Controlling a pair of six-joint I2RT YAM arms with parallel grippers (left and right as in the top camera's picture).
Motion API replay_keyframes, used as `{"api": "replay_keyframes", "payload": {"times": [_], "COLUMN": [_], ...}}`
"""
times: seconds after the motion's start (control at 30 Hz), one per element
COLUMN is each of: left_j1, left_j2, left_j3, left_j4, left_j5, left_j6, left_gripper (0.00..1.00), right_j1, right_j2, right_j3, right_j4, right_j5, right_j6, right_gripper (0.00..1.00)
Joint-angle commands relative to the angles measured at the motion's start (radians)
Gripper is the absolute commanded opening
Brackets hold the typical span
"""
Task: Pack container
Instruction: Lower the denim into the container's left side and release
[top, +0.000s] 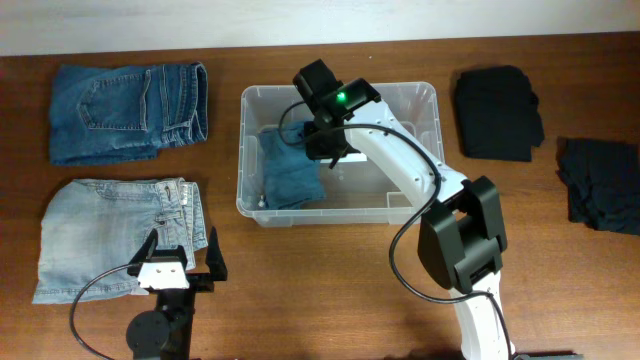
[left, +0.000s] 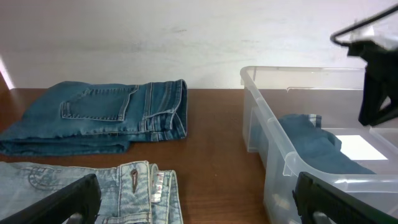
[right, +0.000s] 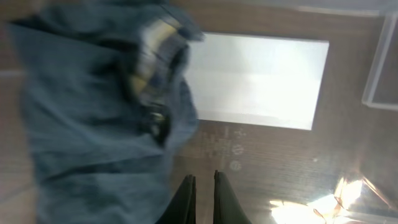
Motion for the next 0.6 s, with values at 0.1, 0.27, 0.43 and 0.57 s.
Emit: {"api": "replay_keyframes", "payload": {"times": [0.1, 0.27, 0.43, 0.57], "left_j1": [0.006, 0.006, 0.006, 0.006], "left_j2": [-0.005, -0.005, -0.005, -0.005], "left_j3": [-0.004, -0.004, -0.004, -0.004], "left_j4": [-0.002, -0.002, -0.002, -0.002], "left_j5": [0.010, 0.011, 0.011, 0.011], "left_j6": [0.012, 0.012, 0.012, 0.012], "left_gripper": [0.99, 0.99, 0.99, 0.99], "right_j1": [0.027, 0.063, 0.108, 0.127], "right_j2": [-0.028, -0.014, -0.013, -0.013], "right_j3": [0.002, -0.075, -0.197, -0.254], "right_j4": [-0.051, 0.005, 0.153, 0.195], "right_j5": [-0.110, -0.119, -0.196, -0.196], "right_j6": [-0.021, -0.032, -0.032, -0.012], "right_gripper": [0.04, 0.04, 0.04, 0.04]}}
